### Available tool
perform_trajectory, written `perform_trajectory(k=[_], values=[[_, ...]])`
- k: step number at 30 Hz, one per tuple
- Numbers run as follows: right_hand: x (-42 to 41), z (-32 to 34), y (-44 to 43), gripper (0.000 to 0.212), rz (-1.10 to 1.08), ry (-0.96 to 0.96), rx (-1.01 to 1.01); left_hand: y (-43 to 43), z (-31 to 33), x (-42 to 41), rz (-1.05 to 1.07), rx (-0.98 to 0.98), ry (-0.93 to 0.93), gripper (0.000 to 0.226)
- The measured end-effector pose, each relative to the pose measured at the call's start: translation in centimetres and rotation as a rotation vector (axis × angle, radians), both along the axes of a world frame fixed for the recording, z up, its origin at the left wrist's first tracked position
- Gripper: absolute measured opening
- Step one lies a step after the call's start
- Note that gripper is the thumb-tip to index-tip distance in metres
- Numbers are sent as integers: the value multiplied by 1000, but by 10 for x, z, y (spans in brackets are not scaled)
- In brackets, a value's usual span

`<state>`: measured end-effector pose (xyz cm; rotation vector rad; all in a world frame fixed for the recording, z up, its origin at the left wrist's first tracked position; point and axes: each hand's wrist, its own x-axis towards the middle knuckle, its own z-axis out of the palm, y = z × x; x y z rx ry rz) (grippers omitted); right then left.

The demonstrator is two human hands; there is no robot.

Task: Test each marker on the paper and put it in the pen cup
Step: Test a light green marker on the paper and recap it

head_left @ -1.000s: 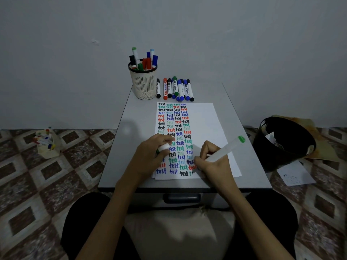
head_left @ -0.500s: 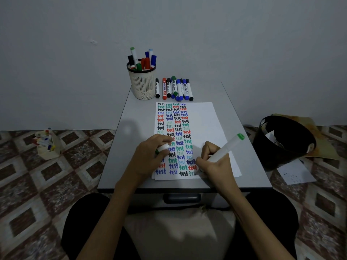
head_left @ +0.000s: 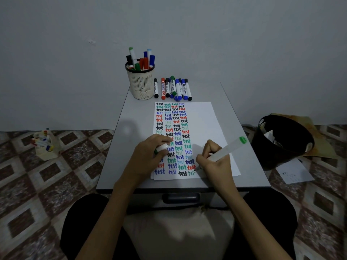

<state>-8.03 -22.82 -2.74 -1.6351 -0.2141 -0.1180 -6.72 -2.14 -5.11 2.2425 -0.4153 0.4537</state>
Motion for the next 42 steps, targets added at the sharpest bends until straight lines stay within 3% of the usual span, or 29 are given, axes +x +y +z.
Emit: perform_trajectory(k=[7, 11, 18, 26, 31, 39, 42], values=[[1, -1, -4, 28, 42, 49, 86, 0, 3, -1, 1, 4, -15, 27], [3, 5, -7, 30, -29, 47, 330, 1, 6, -2, 23, -70, -32, 29], [4, 6, -9, 13, 259, 124, 492, -3, 17, -13, -31, -305, 47, 19], [4, 4, -8, 4, 206, 137, 437, -2, 21, -17, -101, -410, 143, 19], [4, 7, -7, 18, 229, 165, 403, -3, 25, -22, -147, -532, 207, 15], [7, 14, -10, 9, 341, 348, 531, 5, 26, -20, -159, -717, 325, 16], [9, 20, -11, 8, 278, 334, 430, 6, 25, -20, -137, -715, 310, 15]])
